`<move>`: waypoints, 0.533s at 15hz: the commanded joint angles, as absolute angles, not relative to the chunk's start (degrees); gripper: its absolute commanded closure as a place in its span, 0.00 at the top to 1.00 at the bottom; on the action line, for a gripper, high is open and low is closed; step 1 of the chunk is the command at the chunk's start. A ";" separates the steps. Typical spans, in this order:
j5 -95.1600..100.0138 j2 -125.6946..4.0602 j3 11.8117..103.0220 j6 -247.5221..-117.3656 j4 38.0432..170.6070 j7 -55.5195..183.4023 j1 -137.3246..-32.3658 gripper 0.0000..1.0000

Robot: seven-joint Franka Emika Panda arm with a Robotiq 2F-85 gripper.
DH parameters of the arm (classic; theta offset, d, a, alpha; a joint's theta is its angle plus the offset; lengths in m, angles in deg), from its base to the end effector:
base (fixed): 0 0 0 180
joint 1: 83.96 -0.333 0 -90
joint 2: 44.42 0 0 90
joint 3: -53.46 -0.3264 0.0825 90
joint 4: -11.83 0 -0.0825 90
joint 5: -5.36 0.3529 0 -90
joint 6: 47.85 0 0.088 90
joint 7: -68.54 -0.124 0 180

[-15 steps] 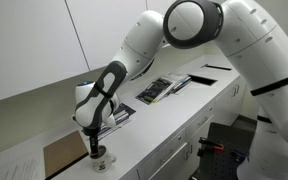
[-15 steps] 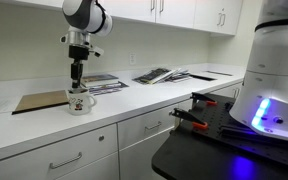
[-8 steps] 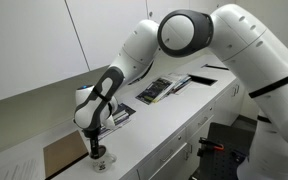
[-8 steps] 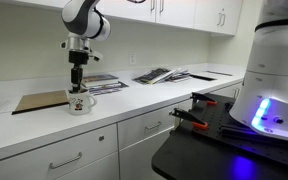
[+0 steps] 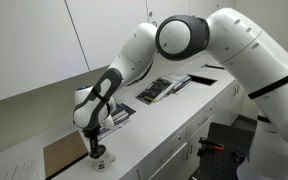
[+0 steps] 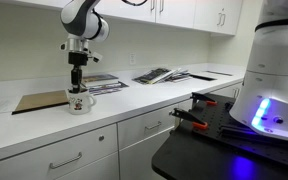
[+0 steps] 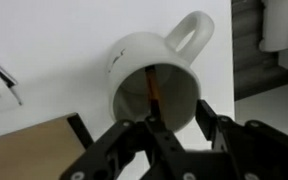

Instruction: Remove the pen from the mug and put it on the counter

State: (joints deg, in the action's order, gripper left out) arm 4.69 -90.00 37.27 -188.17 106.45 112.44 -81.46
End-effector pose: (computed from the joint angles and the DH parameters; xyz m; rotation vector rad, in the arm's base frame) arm 0.6586 0.1361 0.1771 -2.6478 -1.3279 -0.1188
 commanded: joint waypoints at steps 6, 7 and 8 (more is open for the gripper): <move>6.41 -90.50 34.99 -186.22 105.03 116.78 -78.47 0.49; 6.98 -90.47 34.48 -186.19 105.10 117.54 -77.81 0.53; 7.08 -90.41 34.46 -186.44 105.17 117.56 -77.63 0.51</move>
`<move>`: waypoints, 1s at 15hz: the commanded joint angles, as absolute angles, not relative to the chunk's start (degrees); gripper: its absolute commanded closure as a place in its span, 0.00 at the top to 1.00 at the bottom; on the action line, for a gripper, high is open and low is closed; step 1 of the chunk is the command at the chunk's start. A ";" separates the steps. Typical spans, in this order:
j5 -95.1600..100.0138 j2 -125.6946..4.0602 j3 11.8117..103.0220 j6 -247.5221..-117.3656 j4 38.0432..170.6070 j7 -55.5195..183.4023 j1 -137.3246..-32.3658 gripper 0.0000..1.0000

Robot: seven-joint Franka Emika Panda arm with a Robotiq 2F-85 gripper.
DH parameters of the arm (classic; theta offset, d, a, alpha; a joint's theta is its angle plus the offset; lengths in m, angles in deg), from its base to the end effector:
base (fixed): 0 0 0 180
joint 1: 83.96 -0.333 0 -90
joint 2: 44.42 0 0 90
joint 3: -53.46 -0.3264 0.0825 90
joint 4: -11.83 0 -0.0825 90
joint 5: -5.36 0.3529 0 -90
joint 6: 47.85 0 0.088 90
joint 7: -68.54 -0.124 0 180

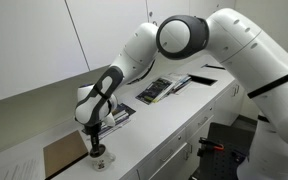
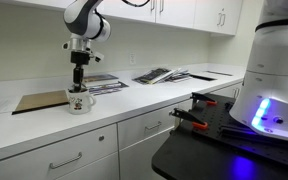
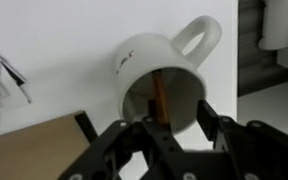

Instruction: Remove the pen from the mug and put it on the counter

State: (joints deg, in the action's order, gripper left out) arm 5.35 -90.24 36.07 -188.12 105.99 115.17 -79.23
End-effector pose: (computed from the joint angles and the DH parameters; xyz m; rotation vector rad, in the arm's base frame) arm 0.6638 0.1223 0.1799 -2.6227 -1.3376 -0.1461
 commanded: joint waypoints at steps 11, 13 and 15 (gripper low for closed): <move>5.88 -94.29 35.79 -187.68 102.27 115.85 -79.17 0.31; 5.74 -94.99 35.85 -187.82 101.62 115.92 -79.17 0.31; 5.59 -95.51 35.77 -187.94 101.12 116.16 -79.16 0.30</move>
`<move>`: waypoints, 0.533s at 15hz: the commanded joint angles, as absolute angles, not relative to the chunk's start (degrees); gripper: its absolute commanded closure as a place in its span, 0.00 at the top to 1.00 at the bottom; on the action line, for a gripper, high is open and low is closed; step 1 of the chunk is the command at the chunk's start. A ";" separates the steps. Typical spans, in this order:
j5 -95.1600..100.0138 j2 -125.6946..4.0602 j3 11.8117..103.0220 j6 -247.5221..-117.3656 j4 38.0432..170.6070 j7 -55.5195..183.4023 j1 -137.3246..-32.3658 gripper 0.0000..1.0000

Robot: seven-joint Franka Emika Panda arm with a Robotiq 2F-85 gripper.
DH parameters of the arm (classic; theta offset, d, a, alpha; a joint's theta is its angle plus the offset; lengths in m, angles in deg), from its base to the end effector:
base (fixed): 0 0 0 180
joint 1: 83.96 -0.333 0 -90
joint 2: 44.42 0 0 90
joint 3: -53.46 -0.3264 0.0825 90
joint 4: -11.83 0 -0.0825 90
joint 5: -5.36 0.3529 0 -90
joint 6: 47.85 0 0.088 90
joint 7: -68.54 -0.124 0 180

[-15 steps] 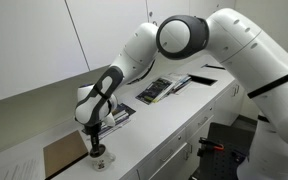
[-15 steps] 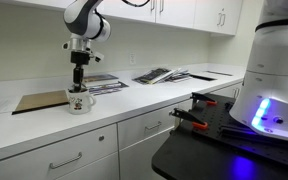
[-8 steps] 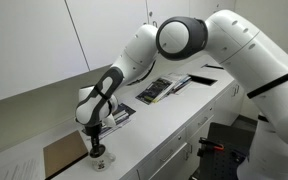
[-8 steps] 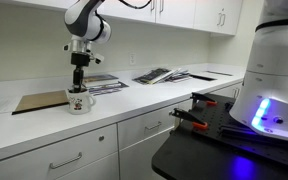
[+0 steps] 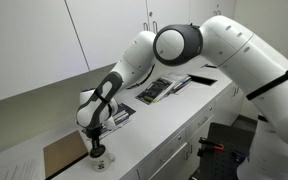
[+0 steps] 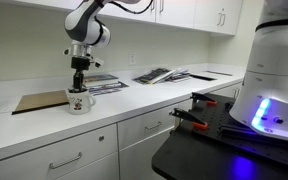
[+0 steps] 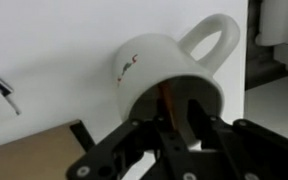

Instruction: Remove the pen from the mug and put it on the counter

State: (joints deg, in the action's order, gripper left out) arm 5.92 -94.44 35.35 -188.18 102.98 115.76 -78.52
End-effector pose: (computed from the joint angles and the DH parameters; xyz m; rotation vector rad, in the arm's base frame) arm 0.6705 0.1200 0.1534 -2.6029 -1.3019 -0.1388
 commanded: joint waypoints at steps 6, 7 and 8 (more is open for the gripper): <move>5.46 -95.93 34.96 -188.81 100.84 117.49 -78.82 0.04; 5.53 -95.63 34.75 -189.09 101.08 117.85 -78.69 0.00; 5.58 -95.32 34.55 -189.27 101.25 118.49 -78.56 0.02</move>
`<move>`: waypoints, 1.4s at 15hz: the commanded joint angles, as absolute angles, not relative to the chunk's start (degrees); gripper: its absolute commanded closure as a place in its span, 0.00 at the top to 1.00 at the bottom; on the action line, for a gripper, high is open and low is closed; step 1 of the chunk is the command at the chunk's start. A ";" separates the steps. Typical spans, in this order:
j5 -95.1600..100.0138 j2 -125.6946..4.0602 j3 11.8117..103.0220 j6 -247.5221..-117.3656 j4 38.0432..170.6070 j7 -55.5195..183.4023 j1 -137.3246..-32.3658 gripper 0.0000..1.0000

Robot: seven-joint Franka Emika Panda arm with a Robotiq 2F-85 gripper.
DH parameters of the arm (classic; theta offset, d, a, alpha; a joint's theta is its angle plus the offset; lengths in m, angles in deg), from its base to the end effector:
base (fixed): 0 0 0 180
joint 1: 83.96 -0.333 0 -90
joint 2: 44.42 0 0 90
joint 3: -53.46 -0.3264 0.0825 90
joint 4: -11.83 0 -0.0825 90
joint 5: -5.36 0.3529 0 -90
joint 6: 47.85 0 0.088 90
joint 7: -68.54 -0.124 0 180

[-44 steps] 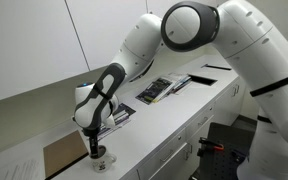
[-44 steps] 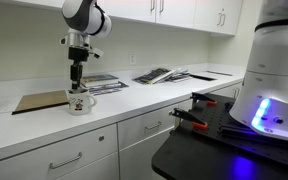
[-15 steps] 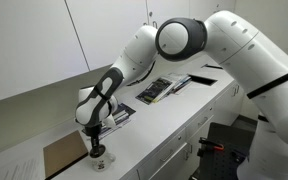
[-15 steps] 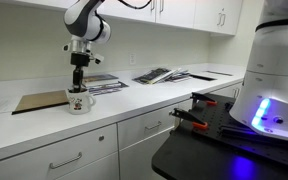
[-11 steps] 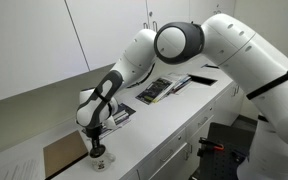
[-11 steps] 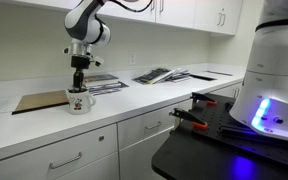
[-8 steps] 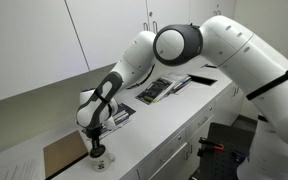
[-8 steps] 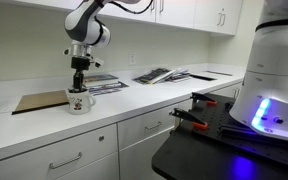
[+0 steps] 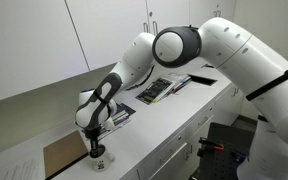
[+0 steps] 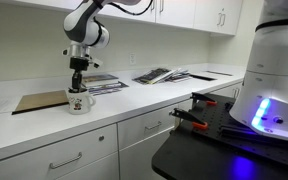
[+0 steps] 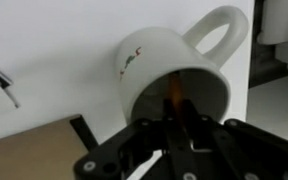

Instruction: Remove the pen from the mug and put it on the counter

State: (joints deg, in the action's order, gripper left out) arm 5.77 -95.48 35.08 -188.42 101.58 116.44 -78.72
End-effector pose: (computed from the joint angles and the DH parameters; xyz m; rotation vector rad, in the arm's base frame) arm 0.6755 0.1239 0.1515 -2.5917 -1.3202 -0.1587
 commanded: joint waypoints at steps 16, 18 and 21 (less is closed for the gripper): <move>13.62 -79.72 29.87 -192.95 111.38 124.42 -74.09 0.04; 11.23 -76.96 31.89 -189.66 112.76 124.75 -75.23 0.04; 5.49 -74.39 36.20 -183.79 114.98 124.45 -78.15 0.04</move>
State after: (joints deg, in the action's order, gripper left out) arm 9.37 -77.95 31.92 -187.89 111.91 123.81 -75.06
